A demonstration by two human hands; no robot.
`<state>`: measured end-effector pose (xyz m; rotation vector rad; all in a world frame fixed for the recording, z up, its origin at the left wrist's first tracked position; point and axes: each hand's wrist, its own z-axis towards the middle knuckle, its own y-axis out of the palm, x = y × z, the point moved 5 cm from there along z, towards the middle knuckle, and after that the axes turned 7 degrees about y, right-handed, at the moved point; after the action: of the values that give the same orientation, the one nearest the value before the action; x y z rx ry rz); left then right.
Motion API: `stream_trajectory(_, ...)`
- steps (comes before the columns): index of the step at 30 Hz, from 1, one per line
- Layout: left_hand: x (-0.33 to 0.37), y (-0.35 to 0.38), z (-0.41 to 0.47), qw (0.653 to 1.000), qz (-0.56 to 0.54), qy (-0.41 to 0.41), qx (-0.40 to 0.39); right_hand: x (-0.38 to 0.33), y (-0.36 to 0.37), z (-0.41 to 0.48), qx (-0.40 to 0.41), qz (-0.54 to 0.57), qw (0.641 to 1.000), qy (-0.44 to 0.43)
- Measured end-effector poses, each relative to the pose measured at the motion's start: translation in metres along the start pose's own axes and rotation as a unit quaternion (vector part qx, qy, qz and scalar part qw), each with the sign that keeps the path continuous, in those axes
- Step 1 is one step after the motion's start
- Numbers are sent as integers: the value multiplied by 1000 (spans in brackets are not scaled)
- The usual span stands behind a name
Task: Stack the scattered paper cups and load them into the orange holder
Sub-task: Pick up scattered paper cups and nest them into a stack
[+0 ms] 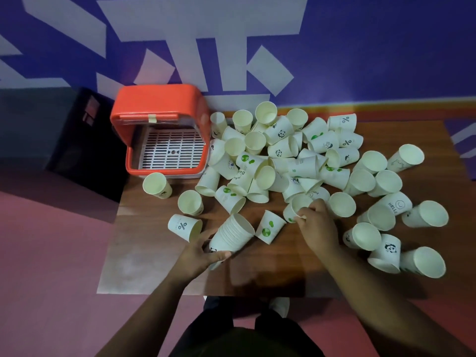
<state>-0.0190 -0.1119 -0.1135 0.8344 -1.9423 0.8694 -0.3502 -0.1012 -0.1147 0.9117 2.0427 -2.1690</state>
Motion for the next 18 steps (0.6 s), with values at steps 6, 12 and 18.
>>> stream_trajectory(6,4,8,11,1000,0,7,-18,-30,-53,-7,43,218,974,34)
stream_trajectory(12,13,19,18,999,20,21,-42,-62,-51,-15,-196,348,910,113)
stream_trajectory(18,23,26,12,997,10,37,-67,-80,-12,-42,-285,345,888,102)
